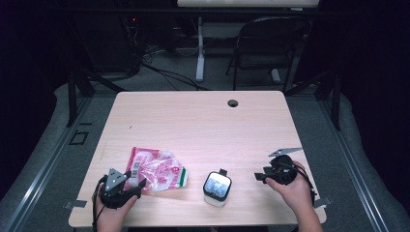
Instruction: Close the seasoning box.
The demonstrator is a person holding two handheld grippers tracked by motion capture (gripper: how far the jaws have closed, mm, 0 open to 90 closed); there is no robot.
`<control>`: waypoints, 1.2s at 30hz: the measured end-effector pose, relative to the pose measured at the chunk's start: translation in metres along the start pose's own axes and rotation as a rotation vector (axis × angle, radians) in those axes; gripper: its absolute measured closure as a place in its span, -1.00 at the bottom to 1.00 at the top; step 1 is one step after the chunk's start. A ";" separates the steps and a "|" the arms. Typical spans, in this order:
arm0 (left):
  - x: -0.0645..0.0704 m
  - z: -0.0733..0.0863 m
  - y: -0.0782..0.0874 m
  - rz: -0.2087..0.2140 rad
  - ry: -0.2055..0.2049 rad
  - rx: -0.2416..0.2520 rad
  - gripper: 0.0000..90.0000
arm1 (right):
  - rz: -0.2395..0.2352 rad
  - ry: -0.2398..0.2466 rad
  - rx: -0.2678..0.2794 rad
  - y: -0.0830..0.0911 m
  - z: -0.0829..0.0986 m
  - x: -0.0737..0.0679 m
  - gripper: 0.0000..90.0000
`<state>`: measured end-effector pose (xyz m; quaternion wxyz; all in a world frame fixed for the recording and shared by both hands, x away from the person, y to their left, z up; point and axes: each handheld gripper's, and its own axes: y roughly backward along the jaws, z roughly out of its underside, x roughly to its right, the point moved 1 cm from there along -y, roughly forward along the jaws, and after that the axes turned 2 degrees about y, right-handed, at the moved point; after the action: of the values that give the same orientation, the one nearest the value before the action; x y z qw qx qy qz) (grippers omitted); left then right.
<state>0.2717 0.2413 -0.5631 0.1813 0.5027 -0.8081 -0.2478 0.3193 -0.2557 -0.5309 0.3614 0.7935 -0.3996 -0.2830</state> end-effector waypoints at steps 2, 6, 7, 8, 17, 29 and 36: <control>0.000 0.000 0.000 0.000 0.001 0.000 -0.22 | 0.006 -0.011 -0.009 -0.002 0.002 0.003 0.14; -0.001 0.001 -0.001 -0.001 0.003 -0.001 -0.22 | 0.030 -0.022 -0.028 -0.004 0.005 0.008 0.14; -0.001 0.001 -0.001 -0.003 0.002 -0.004 -0.22 | 0.028 -0.028 -0.026 -0.005 0.005 0.008 0.14; -0.001 0.001 -0.001 -0.002 0.004 -0.006 -0.22 | 0.030 -0.028 -0.027 -0.005 0.005 0.008 0.13; -0.003 0.002 -0.002 -0.005 0.010 -0.007 -0.22 | 0.032 -0.036 -0.041 -0.008 0.007 0.011 0.13; -0.006 0.001 -0.001 -0.010 0.017 -0.003 -0.22 | 0.029 -0.022 -0.050 -0.017 0.007 0.004 0.11; -0.006 0.001 -0.002 -0.011 0.018 -0.003 -0.22 | 0.027 -0.011 -0.055 -0.019 0.006 0.001 0.10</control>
<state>0.2745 0.2462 -0.5654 0.1879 0.5089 -0.8033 -0.2457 0.3237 -0.2507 -0.5493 0.3846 0.7762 -0.4046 -0.2931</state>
